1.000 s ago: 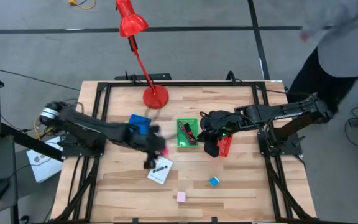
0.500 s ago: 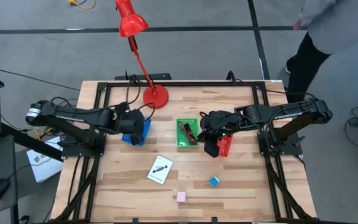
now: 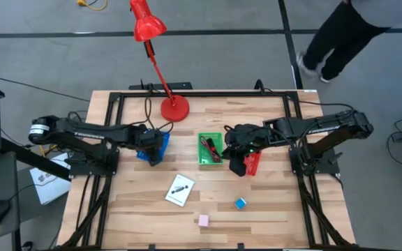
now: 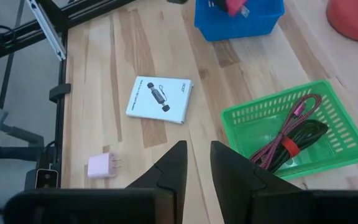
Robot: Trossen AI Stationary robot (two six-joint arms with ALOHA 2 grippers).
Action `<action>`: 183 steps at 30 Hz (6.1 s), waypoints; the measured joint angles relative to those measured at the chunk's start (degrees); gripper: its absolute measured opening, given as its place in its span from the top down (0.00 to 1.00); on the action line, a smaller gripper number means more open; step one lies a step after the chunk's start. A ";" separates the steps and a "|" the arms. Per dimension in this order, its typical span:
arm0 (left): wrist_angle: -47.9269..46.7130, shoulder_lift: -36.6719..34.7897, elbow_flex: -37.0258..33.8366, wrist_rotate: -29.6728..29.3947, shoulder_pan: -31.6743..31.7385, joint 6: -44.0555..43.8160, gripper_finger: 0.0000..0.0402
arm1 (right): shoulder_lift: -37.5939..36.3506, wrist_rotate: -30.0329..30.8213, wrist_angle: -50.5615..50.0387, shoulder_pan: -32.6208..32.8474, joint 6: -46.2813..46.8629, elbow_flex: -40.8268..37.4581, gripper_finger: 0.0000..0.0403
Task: Pick and place items into bin
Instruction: Put the pink charger adapter into the blue bin, then put the blue charger adapter into the blue bin
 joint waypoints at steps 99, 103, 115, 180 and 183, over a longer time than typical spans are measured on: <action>14.15 0.04 19.94 8.75 -17.49 41.29 0.45 | 15.21 -21.17 -2.95 15.80 4.37 -0.41 0.84; 13.32 0.04 19.92 8.76 -17.49 39.80 0.45 | 17.30 -21.99 -3.66 15.72 8.18 -0.31 0.84; 9.30 0.04 19.88 7.38 -17.47 38.97 0.45 | 26.55 -24.14 -5.23 18.33 7.81 -0.36 0.70; 7.24 0.04 19.87 2.98 -17.49 33.77 0.45 | 29.00 -2.99 -6.27 23.28 -11.52 -1.40 0.49; 7.24 0.04 19.87 2.98 -17.49 33.75 0.45 | 29.00 -3.05 -6.98 23.24 -11.52 -1.93 0.49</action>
